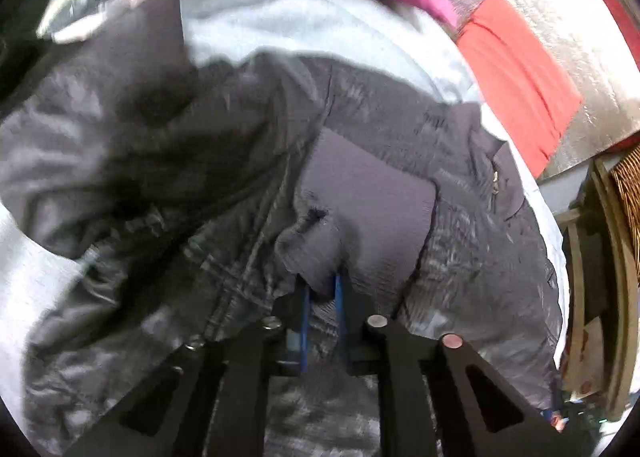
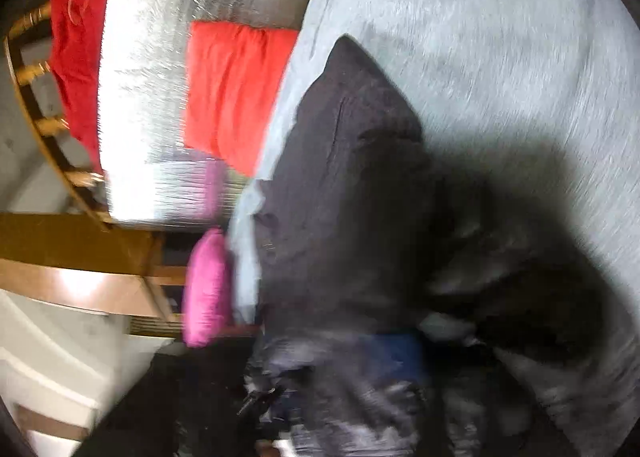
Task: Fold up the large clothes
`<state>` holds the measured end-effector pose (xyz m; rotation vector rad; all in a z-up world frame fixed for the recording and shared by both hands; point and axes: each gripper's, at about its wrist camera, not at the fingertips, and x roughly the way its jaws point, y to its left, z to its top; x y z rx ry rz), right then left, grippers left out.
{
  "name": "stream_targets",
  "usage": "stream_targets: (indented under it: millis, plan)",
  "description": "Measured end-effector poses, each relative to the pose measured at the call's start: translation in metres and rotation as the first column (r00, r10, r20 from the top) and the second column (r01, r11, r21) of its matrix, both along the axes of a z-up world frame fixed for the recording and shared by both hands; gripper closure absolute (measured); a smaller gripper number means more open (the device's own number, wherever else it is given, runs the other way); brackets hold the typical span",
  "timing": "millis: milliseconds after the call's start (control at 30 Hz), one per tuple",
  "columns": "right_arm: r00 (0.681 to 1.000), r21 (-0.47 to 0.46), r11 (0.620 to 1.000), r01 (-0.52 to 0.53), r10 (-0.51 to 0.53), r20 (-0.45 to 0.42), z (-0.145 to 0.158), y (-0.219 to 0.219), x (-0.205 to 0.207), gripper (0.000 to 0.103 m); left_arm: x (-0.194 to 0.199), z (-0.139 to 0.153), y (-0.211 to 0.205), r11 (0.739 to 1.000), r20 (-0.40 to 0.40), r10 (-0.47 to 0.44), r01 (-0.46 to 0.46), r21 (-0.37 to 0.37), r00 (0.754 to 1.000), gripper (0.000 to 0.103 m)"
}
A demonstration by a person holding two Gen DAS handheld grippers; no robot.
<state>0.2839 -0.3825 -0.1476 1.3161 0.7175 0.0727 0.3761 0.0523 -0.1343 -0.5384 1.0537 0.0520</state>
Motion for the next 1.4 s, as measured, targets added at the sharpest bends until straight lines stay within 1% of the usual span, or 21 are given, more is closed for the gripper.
stream_targets:
  millis: [100, 167, 200, 233, 300, 333, 367, 433, 567, 667, 767, 867, 967, 1000, 1033, 1067, 1133, 1200, 1267, 1333, 1400]
  plan:
    - [0.998, -0.223, 0.974, -0.023, 0.037, 0.058, 0.041, -0.005, -0.009, 0.090, -0.018, 0.024, -0.007, 0.999, 0.107, -0.048, 0.045, 0.028, 0.993, 0.093]
    - [0.994, -0.367, 0.928, -0.064, 0.091, 0.058, 0.053, -0.002, -0.013, 0.090, -0.023, 0.015, -0.016, 0.991, 0.090, -0.066, 0.055, 0.125, 0.994, 0.092]
    - [0.990, -0.403, 0.908, -0.116, 0.137, 0.024, 0.047, 0.002, -0.011, 0.090, -0.018, -0.002, -0.019, 0.984, 0.036, -0.073, 0.067, 0.164, 0.997, 0.091]
    - [0.984, -0.403, 0.900, -0.168, 0.176, -0.016, 0.035, 0.003, -0.009, 0.088, -0.014, -0.017, -0.017, 0.985, -0.005, -0.072, 0.072, 0.156, 0.997, 0.089]
    - [0.972, -0.317, 0.919, -0.234, 0.219, -0.081, 0.008, -0.001, -0.012, 0.082, -0.017, -0.011, -0.013, 0.986, 0.041, -0.049, 0.042, 0.160, 0.998, 0.078]
    - [0.974, -0.282, 0.932, -0.227, 0.211, -0.084, 0.003, -0.005, -0.018, 0.060, -0.018, -0.007, -0.013, 0.985, 0.035, -0.039, 0.032, 0.168, 0.999, 0.072]
    - [0.977, -0.276, 0.937, -0.214, 0.201, -0.075, 0.001, -0.009, -0.024, 0.020, -0.017, 0.001, -0.011, 0.987, 0.035, -0.026, 0.020, 0.161, 0.999, 0.060]
    - [0.980, -0.269, 0.944, -0.191, 0.198, -0.001, 0.007, -0.016, -0.039, 0.008, -0.024, 0.017, -0.005, 0.988, 0.088, -0.008, -0.005, 0.151, 0.996, 0.049]
    - [0.976, -0.264, 0.946, -0.189, 0.211, 0.055, 0.025, -0.031, -0.063, 0.008, -0.042, 0.057, -0.002, 0.966, 0.228, 0.021, -0.078, 0.245, 0.973, 0.041]
    - [0.976, -0.310, 0.940, -0.147, 0.187, 0.107, 0.044, -0.047, -0.073, 0.008, -0.057, 0.069, -0.008, 0.958, 0.273, -0.019, -0.060, 0.280, 0.962, 0.040]
    - [0.980, -0.327, 0.935, -0.137, 0.175, 0.090, 0.050, -0.061, -0.051, 0.008, -0.046, 0.061, -0.042, 0.935, 0.259, -0.135, 0.036, 0.353, 0.956, 0.040]
    - [0.986, -0.358, 0.920, -0.160, 0.169, -0.005, 0.036, -0.075, -0.003, 0.008, -0.036, 0.038, -0.066, 0.907, 0.202, -0.220, 0.124, 0.403, 0.954, 0.040]
    - [0.967, -0.358, 0.900, -0.250, 0.252, -0.043, 0.020, -0.071, 0.038, 0.015, -0.025, 0.014, -0.080, 0.870, 0.143, -0.263, 0.171, 0.463, 0.954, 0.040]
    - [0.962, -0.370, 0.889, -0.270, 0.268, -0.059, 0.019, -0.068, 0.047, 0.019, -0.018, 0.003, -0.082, 0.863, 0.112, -0.272, 0.191, 0.467, 0.956, 0.040]
    - [0.951, -0.399, 0.864, -0.306, 0.295, -0.091, 0.016, -0.063, 0.061, 0.042, -0.013, -0.005, -0.082, 0.862, 0.093, -0.277, 0.205, 0.463, 0.956, 0.039]
    - [0.941, -0.415, 0.845, -0.336, 0.320, -0.110, 0.016, -0.059, 0.071, 0.093, -0.016, -0.007, -0.080, 0.863, 0.098, -0.277, 0.202, 0.463, 0.956, 0.037]
    - [0.931, -0.533, 0.768, -0.354, 0.345, -0.122, 0.035, -0.046, 0.078, 0.094, -0.017, -0.010, -0.080, 0.863, 0.115, -0.286, 0.203, 0.462, 0.951, 0.037]
    - [0.939, -0.627, 0.712, -0.317, 0.326, -0.105, 0.050, -0.042, 0.076, 0.094, -0.020, -0.014, -0.086, 0.845, 0.124, -0.308, 0.211, 0.492, 0.943, 0.036]
    - [0.935, -0.615, 0.706, -0.352, 0.296, -0.195, 0.027, -0.049, 0.084, 0.092, -0.024, -0.017, -0.091, 0.827, 0.138, -0.313, 0.198, 0.527, 0.940, 0.035]
    - [0.936, -0.641, 0.684, -0.350, 0.290, -0.201, 0.018, -0.045, 0.081, 0.082, -0.026, -0.017, -0.092, 0.826, 0.140, -0.312, 0.195, 0.529, 0.940, 0.035]
    - [0.959, -0.607, 0.744, -0.279, 0.243, -0.143, 0.021, -0.054, 0.066, 0.062, -0.027, -0.016, -0.090, 0.835, 0.146, -0.309, 0.195, 0.515, 0.940, 0.035]
